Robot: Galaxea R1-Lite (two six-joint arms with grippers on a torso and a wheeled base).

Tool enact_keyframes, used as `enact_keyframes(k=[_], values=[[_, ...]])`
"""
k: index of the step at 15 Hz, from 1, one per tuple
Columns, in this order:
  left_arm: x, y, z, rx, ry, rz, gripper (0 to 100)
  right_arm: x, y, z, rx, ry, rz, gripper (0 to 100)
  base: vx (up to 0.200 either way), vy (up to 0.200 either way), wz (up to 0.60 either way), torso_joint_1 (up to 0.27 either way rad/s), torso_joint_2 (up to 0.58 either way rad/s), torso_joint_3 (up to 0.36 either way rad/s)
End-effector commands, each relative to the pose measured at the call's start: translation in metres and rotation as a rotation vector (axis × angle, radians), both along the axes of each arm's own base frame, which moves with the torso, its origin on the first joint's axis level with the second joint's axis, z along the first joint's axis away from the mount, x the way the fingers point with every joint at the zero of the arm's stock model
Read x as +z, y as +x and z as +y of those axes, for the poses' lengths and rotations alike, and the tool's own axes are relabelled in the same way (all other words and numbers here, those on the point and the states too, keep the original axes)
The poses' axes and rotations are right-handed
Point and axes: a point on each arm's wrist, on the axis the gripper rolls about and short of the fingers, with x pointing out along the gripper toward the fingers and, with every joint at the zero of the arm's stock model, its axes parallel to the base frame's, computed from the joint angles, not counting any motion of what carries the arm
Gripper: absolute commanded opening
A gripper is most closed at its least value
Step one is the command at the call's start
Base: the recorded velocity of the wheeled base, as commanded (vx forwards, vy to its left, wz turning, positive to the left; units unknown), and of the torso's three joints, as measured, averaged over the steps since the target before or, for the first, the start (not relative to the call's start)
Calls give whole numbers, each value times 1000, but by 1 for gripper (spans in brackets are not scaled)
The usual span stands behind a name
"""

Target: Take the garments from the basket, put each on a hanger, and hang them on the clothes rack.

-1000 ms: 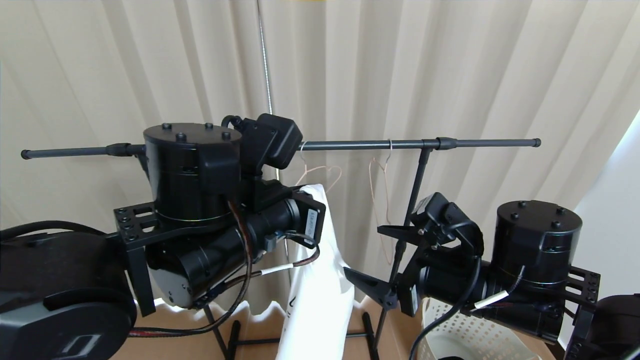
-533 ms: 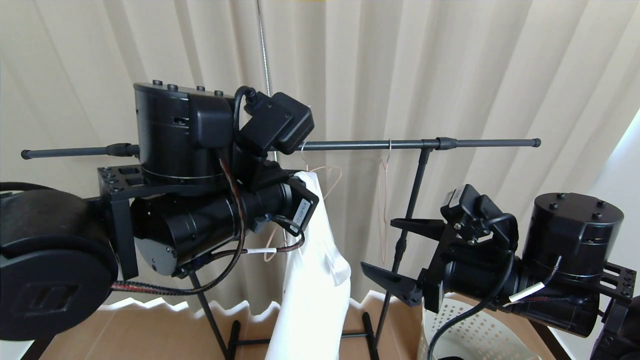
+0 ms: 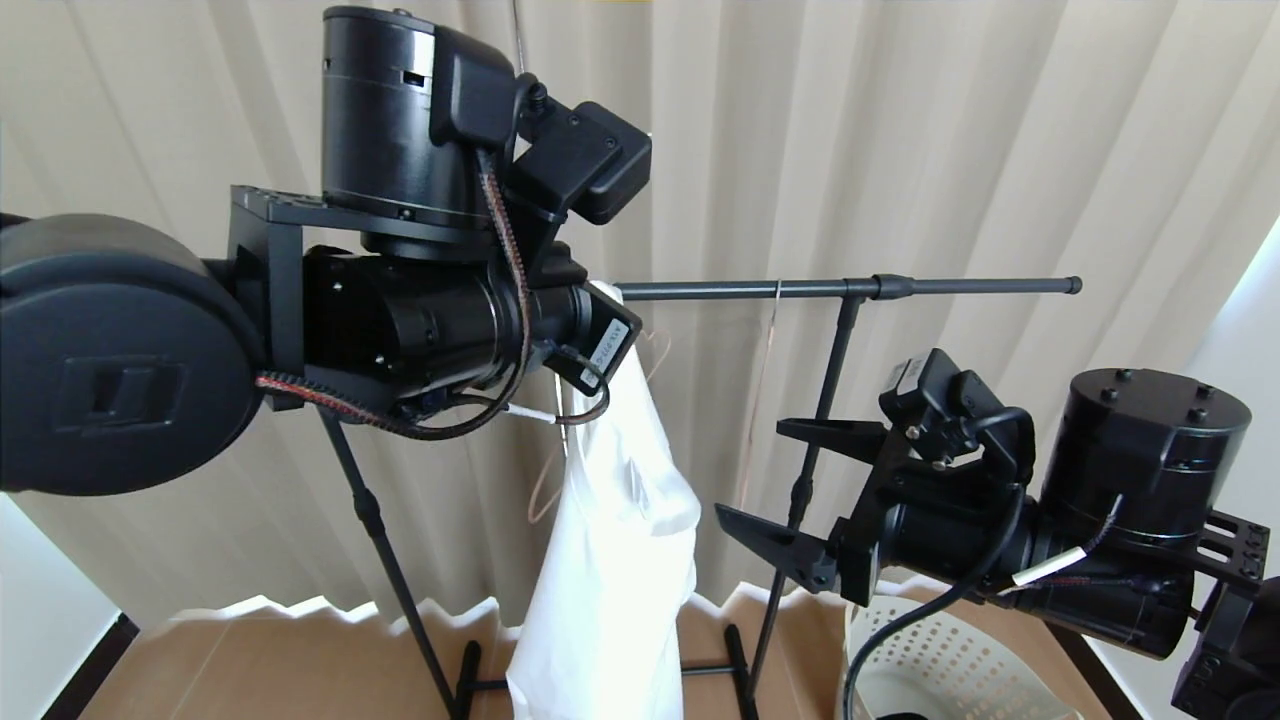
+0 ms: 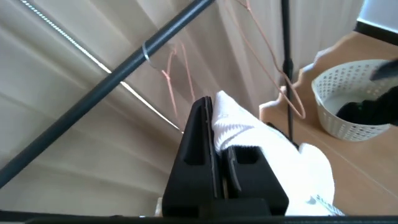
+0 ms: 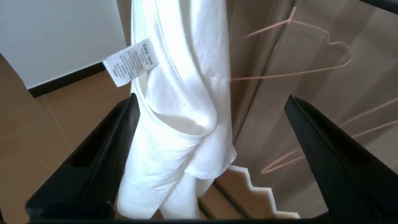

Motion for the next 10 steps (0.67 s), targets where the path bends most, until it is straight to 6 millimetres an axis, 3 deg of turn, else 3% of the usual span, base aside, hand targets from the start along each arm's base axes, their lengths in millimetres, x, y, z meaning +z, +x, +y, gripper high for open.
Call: enact_keyframes(k=[1, 5, 7, 10], values=[[-2, 8, -13, 27, 17, -3, 0, 4, -3, 8, 8, 6, -15, 100, 0, 0, 0, 0, 0, 0], [-2, 1, -14, -17, 65, -16, 0, 2, -7, 15, 5, -2, -12, 100, 0, 0, 0, 0, 0, 0], [2, -4, -4, -161, 93, -12, 0, -2, -8, 14, 18, -13, -4, 100, 0, 0, 0, 0, 0, 0], [4, -3, 3, -239, 112, -21, 0, -10, -4, 0, 130, -14, 28, 100, 0, 0, 0, 0, 0, 0]])
